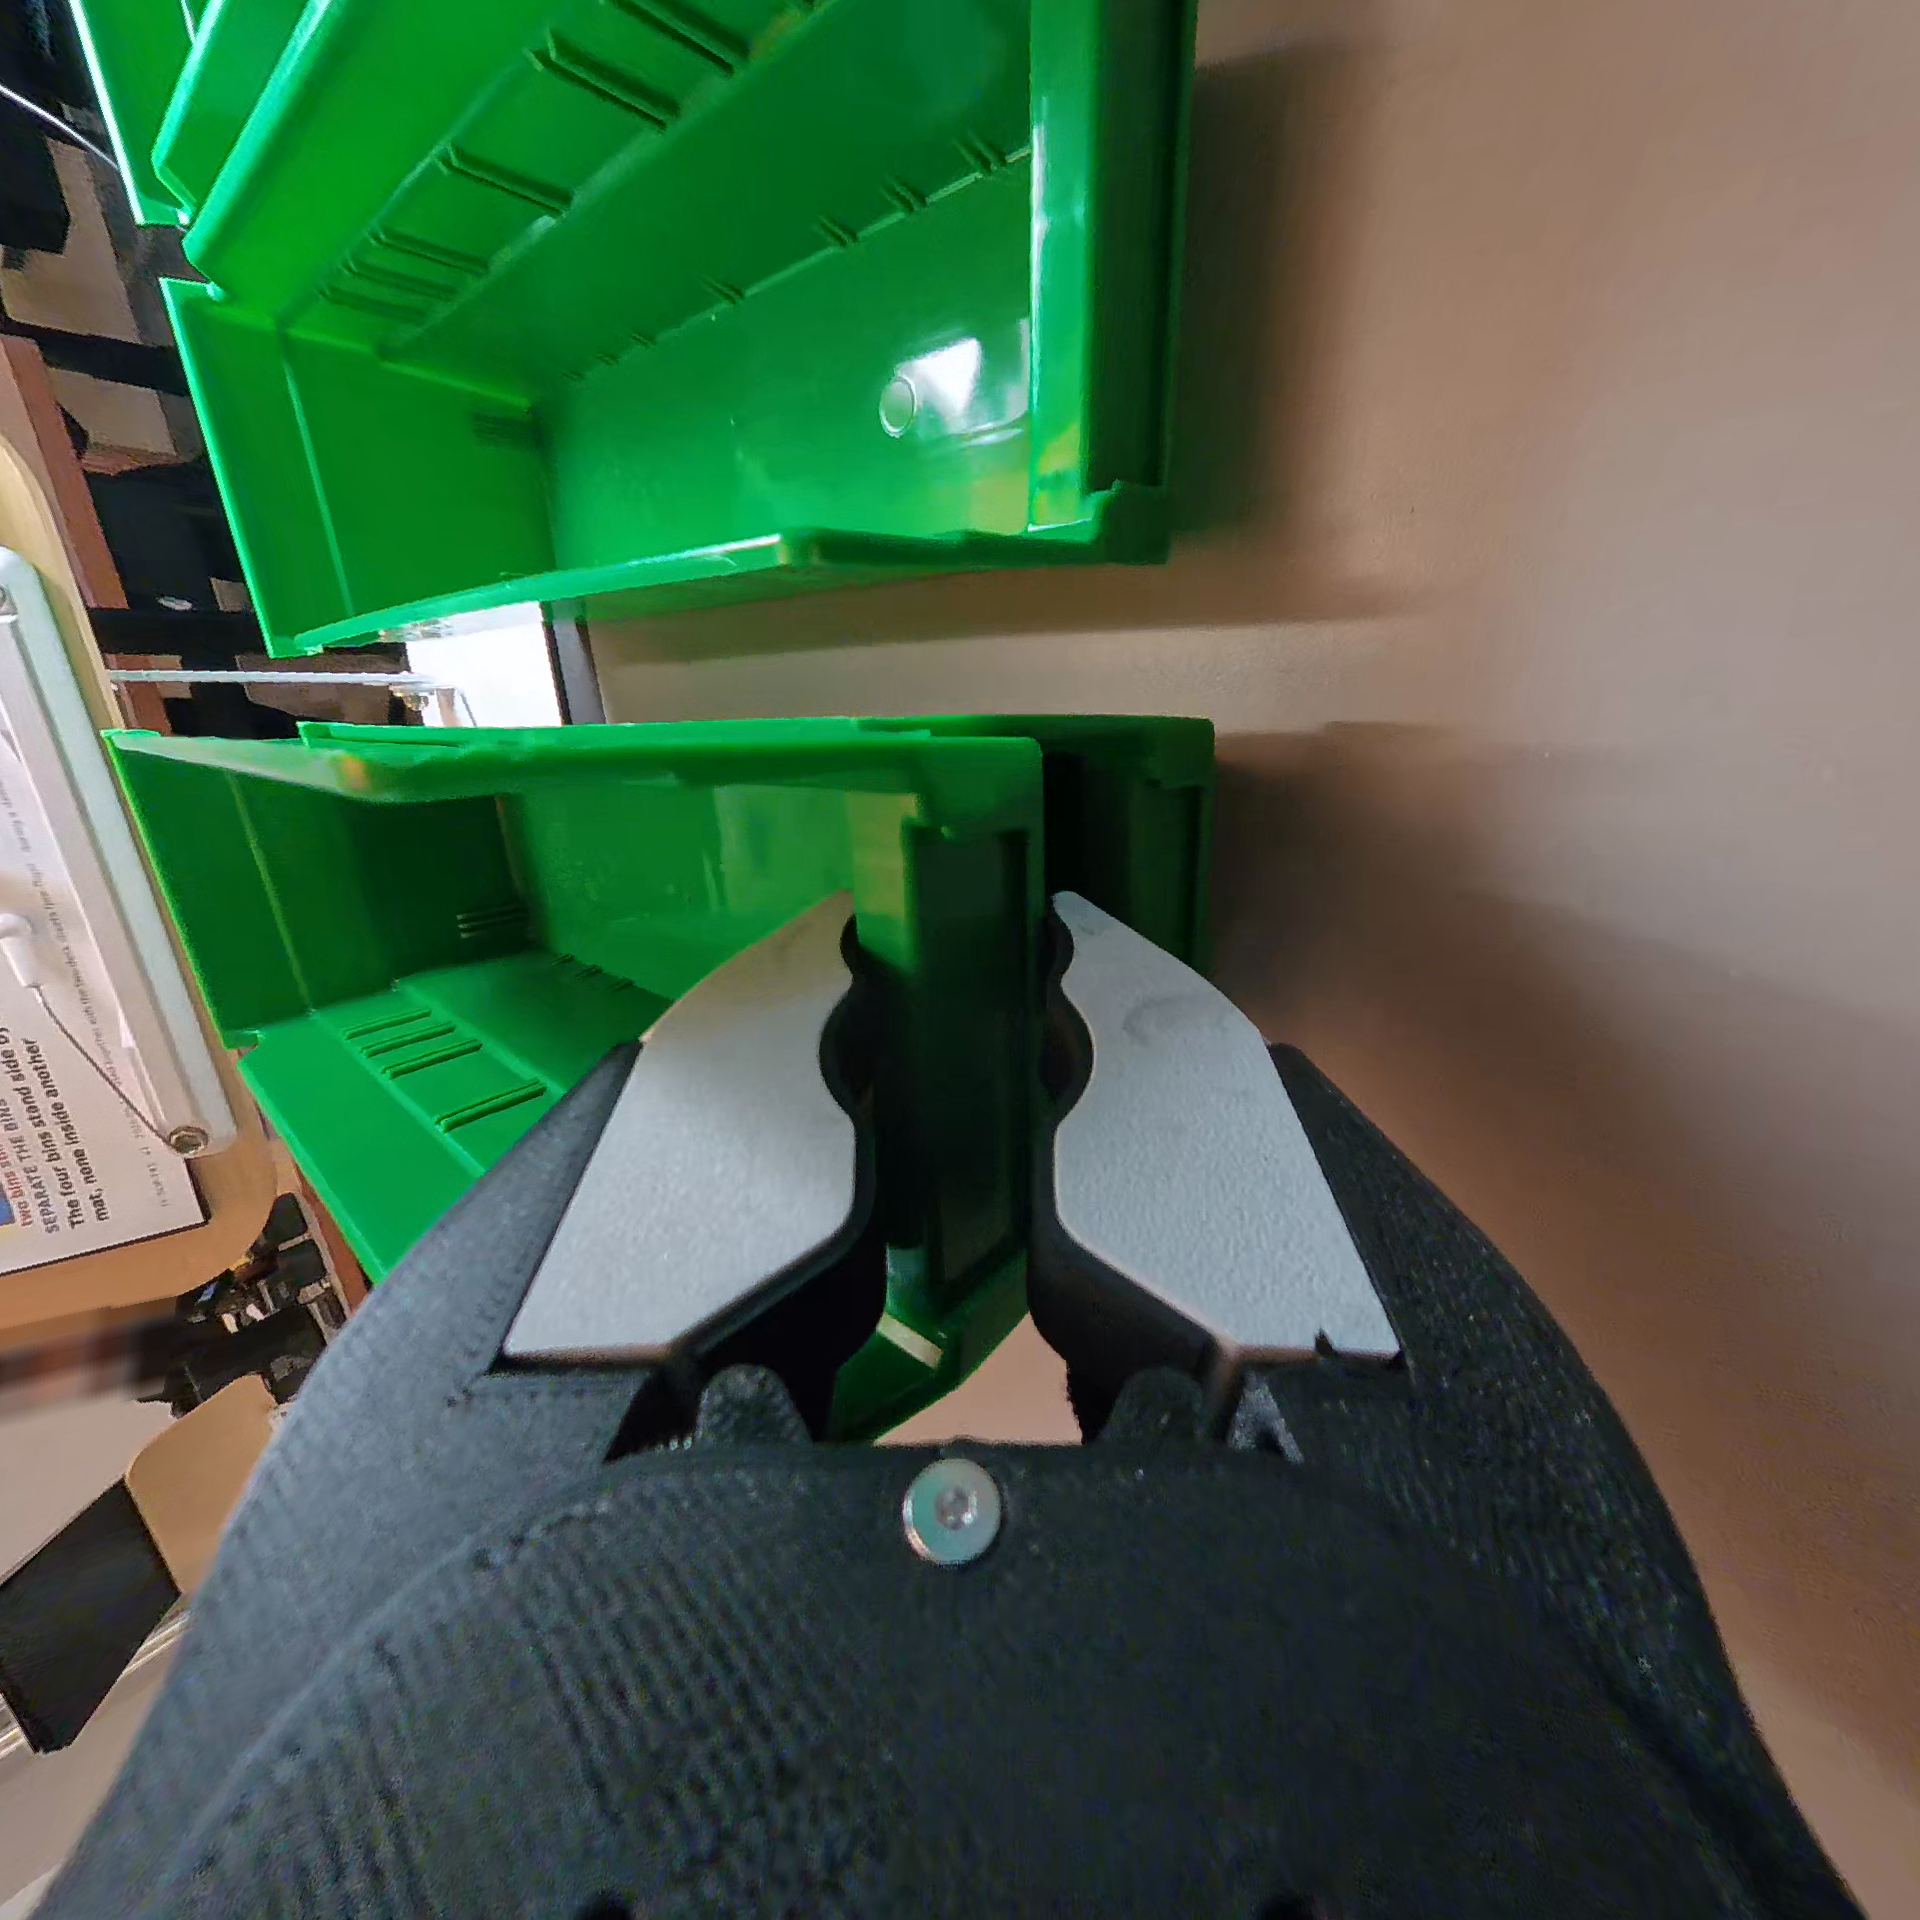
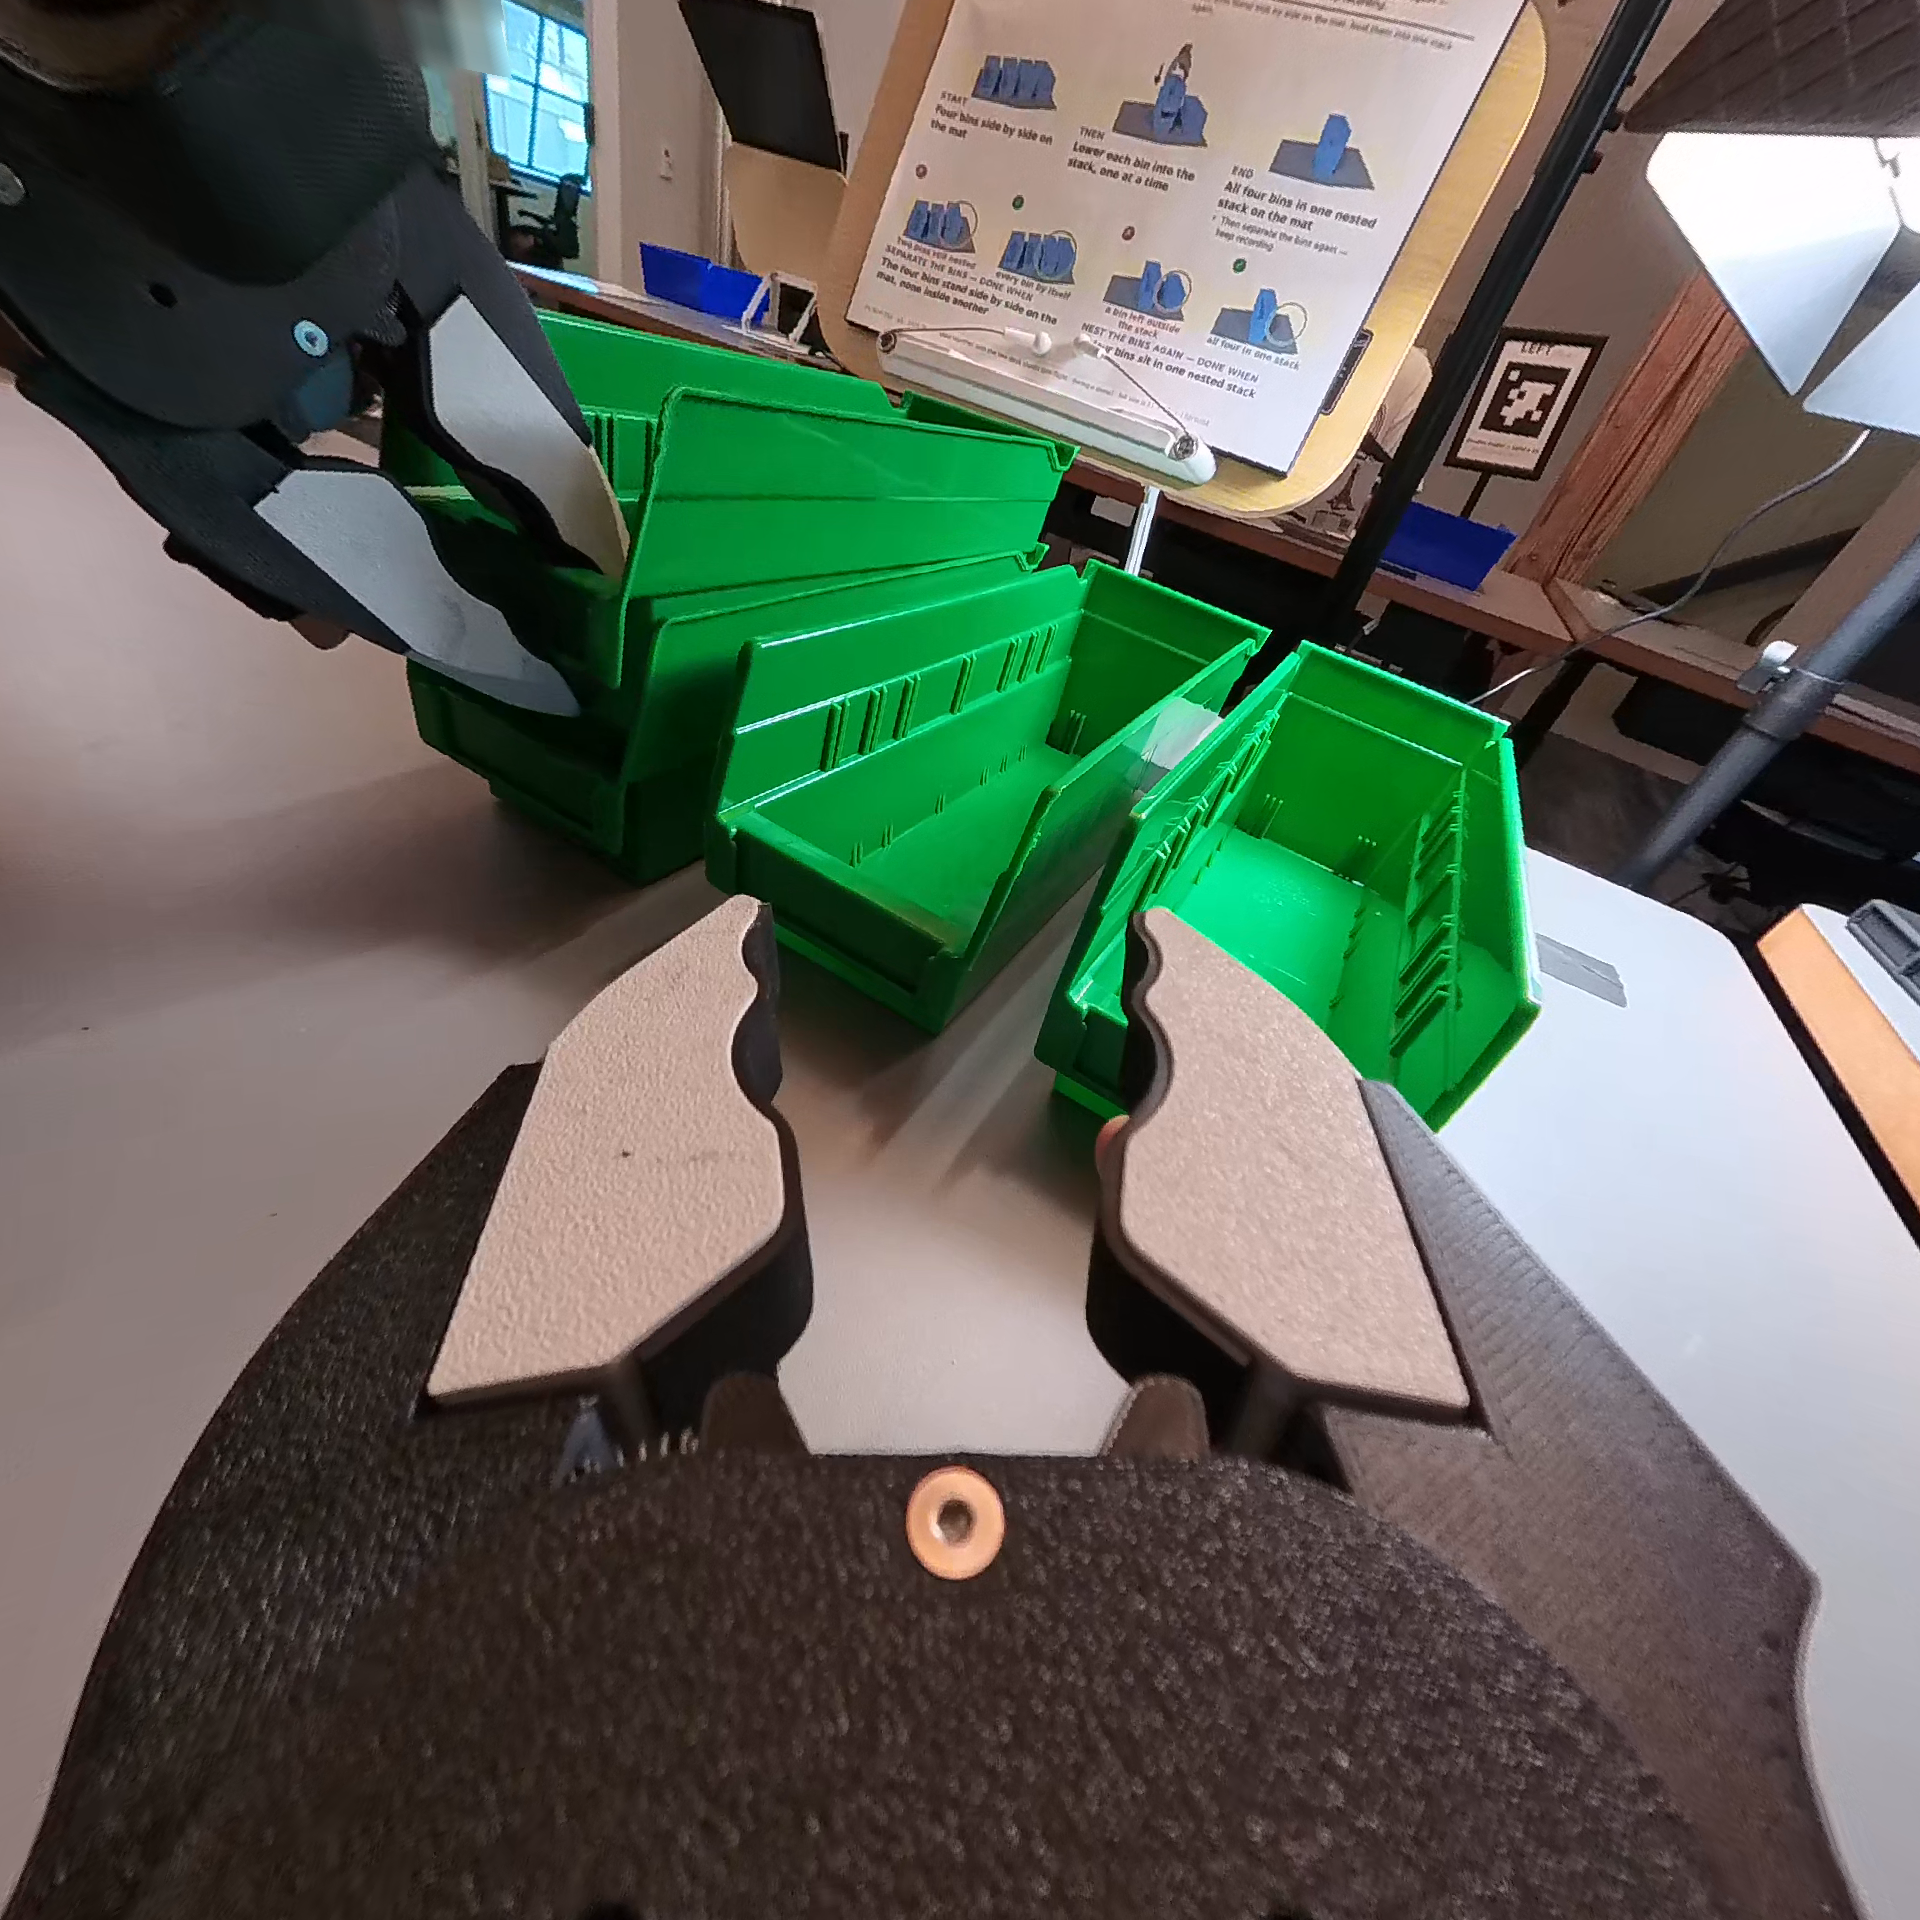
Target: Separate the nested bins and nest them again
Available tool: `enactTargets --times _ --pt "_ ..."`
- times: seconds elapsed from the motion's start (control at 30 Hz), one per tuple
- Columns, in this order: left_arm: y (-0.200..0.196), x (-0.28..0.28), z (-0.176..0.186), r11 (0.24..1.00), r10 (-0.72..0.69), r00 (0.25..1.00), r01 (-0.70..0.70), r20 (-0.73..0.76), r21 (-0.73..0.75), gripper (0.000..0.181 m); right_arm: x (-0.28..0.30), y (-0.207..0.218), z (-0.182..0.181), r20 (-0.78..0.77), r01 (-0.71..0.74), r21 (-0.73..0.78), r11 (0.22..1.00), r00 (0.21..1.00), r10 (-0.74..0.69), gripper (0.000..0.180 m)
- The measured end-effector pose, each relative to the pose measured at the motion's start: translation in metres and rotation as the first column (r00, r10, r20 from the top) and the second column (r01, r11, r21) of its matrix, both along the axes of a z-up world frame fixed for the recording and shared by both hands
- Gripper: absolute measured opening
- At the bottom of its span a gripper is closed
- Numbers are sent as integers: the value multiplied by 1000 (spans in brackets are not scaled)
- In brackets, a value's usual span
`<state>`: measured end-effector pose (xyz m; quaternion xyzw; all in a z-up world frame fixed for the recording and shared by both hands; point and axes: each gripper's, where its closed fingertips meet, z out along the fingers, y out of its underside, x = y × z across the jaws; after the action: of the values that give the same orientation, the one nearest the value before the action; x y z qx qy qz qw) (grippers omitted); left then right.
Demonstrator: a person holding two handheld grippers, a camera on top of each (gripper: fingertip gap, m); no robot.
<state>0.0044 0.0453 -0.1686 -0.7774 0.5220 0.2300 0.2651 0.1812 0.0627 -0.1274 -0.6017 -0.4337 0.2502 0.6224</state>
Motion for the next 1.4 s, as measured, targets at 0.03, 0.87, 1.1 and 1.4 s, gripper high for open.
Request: enactTargets --times 0.03,0.87,1.1,1.4 --pt "0 0 -1 1000 -1 1000 1 0 -1 29 0 0 0 1 0 0 1000 1000 0 63" --pt "-6 -2 -9 999 13 997 -10 81 -43 30 -1 0 -2 11 -4 0 1000 1000 4 63" --pt "-7 5 -2 1000 0 994 0 111 -2 32 -1 0 -3 13 -4 -1 1000 1000 4 63" --pt "-47 22 51 970 -76 834 -66 546 235 45 6 13 -5 43 58 -10 998 997 -57 65"
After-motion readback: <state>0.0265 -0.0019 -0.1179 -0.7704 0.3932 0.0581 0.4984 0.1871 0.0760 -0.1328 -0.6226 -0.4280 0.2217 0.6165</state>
